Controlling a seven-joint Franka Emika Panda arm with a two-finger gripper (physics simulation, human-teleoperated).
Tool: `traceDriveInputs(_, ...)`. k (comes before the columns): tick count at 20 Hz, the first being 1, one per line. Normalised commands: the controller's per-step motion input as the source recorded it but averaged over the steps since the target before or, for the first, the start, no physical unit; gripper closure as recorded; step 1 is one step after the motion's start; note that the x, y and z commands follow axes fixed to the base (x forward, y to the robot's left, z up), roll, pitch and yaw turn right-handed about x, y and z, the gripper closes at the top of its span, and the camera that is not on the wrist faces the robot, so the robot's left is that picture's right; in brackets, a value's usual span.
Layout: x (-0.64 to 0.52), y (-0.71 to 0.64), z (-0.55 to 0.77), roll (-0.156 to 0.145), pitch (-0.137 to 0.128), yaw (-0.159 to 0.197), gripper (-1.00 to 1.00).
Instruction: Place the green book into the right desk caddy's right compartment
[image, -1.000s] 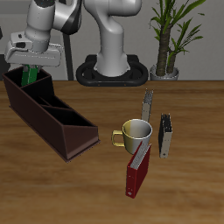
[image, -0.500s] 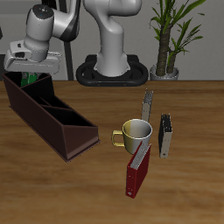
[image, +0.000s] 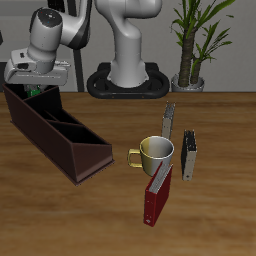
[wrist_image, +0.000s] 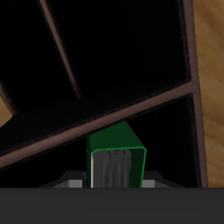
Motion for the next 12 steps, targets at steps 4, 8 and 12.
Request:
traceDriveInputs(4, -0.01, 0.04, 0.14, 0.010, -0.026, -0.007, -1.00)
traceDriveInputs(8, 0.01, 0.12, 0.08, 0.045, -0.002, -0.018, -1.00)
traceDriveInputs(12, -0.04, 0.13, 0.04, 0.034, 0.008, -0.051, -1.00)
